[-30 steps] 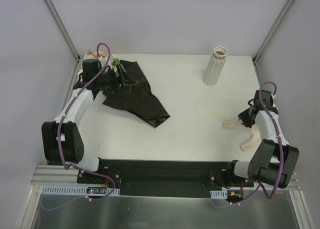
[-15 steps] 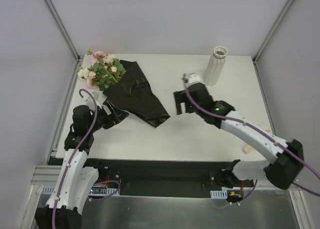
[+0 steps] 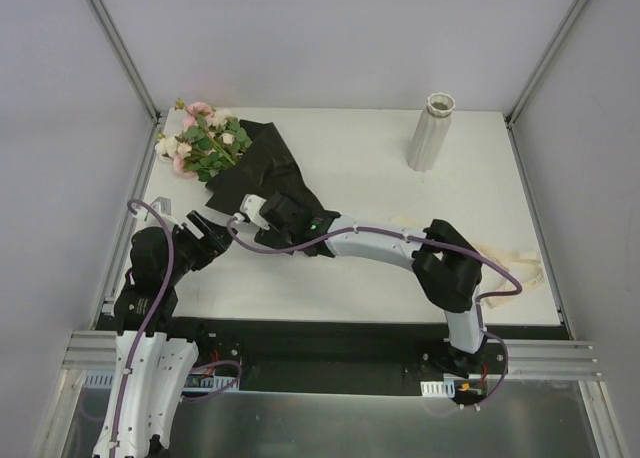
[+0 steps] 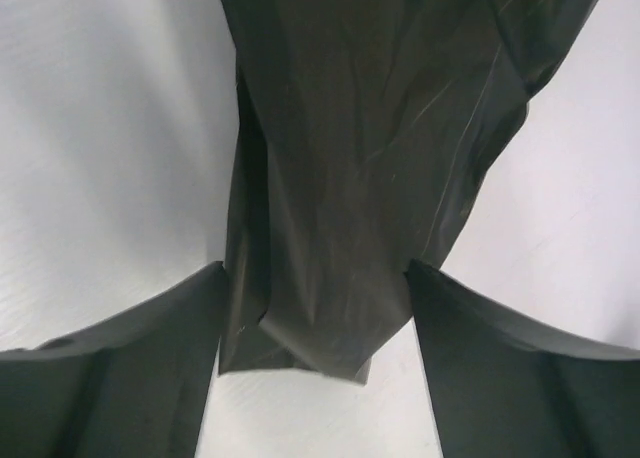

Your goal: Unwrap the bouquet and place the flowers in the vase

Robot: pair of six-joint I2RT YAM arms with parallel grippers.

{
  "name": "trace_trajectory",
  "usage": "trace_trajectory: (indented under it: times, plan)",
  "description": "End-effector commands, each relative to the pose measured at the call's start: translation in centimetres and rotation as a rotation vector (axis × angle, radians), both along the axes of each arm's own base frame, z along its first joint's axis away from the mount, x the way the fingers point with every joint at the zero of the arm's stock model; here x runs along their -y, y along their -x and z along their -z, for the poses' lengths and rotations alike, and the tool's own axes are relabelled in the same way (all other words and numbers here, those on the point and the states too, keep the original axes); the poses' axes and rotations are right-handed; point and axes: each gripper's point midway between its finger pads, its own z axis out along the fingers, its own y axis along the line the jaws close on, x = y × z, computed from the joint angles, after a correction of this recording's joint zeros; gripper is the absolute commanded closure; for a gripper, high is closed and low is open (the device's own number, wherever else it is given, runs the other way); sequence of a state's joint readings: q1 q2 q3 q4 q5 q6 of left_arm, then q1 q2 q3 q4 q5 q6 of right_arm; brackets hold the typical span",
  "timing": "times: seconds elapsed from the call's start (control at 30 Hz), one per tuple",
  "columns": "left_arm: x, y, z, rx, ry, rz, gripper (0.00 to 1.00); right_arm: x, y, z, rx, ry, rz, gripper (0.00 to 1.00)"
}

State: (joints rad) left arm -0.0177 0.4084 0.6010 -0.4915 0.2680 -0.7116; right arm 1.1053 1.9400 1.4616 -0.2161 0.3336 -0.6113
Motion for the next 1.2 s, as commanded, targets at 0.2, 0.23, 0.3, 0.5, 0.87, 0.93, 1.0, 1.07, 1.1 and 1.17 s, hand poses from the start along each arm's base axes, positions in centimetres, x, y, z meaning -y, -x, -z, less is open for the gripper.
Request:
trace_trajectory:
  times: [0.2,0.23,0.3,0.5,0.87,0.93,1.0,1.07,1.1,1.17]
  plan:
    - [-0.3,-0.8,0.6,-0.036,-0.011,-0.010,0.30,-2.0,-5.2,-6.6,0.133,-0.199,0.115,0.88]
    - [1.0,-0.8,0.0,-0.020,0.015,0.075,0.30,-2.0,-4.9,-8.1,0.086,-0.275,0.107,0.94]
    - [2.3,-1.7,-0.9,0.011,0.031,0.166,0.29,0.5,-6.7,-8.3,-0.053,-0.427,0.238,0.99]
    - [5.8,-3.1,-1.0,-0.050,0.138,0.407,0.29,6.4,-11.3,-9.5,-0.462,-0.840,0.430,0.80]
    - [8.9,-3.2,0.8,-0.103,0.098,0.484,0.31,20.4,-13.1,-6.0,-0.129,-0.348,0.892,0.16]
    - [8.8,-3.3,1.0,-0.107,0.095,0.473,0.32,20.6,-12.1,-7.5,-0.044,-0.304,0.886,0.15]
    - [8.6,-3.4,0.7,-0.090,0.086,0.459,0.32,18.6,-10.7,-7.5,-0.029,-0.327,0.826,0.13]
    - [8.3,-3.5,0.0,-0.050,0.067,0.435,0.31,16.6,-8.9,-7.2,-0.115,-0.428,0.758,0.13]
    - [8.1,-3.5,-0.6,-0.026,0.058,0.428,0.29,15.3,-9.1,-7.8,-0.131,-0.498,0.720,0.13]
    - [7.8,-3.4,-2.0,0.034,0.044,0.417,0.23,12.5,-8.1,-7.8,-0.233,-0.568,0.596,0.12]
